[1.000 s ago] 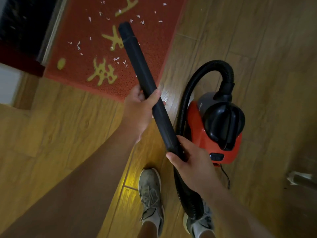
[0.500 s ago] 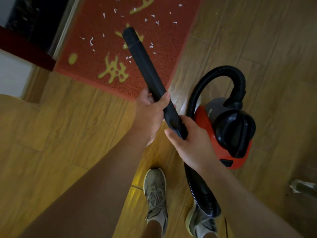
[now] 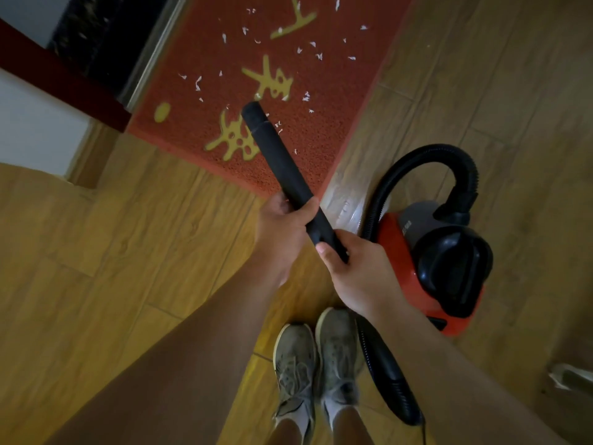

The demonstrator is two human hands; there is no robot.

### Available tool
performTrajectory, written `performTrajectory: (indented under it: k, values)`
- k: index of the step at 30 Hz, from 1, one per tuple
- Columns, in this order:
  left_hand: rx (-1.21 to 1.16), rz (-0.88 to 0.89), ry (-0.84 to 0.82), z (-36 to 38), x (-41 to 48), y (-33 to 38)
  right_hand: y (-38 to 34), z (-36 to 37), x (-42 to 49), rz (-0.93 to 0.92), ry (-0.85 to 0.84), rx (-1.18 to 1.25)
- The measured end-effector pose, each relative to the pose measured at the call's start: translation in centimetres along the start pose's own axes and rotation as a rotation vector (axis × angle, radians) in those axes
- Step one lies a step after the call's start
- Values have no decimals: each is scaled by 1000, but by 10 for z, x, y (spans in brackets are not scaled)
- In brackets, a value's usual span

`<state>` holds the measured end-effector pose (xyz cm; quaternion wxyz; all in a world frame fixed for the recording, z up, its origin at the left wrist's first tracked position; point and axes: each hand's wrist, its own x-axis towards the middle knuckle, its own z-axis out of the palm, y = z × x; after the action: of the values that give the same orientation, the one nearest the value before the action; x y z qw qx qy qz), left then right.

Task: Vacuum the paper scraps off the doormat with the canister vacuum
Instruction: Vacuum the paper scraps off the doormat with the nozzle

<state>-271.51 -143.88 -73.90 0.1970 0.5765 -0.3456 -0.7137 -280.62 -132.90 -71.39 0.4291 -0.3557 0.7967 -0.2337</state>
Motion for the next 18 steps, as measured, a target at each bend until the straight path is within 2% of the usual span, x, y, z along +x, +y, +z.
performTrajectory:
  k: [9, 18]
  values:
    - [114, 50, 33, 15, 28, 16, -1, -14, 21, 7, -30, -62]
    - [159, -1, 77, 20, 64, 22, -6, -27, 49, 46, -224, -44]
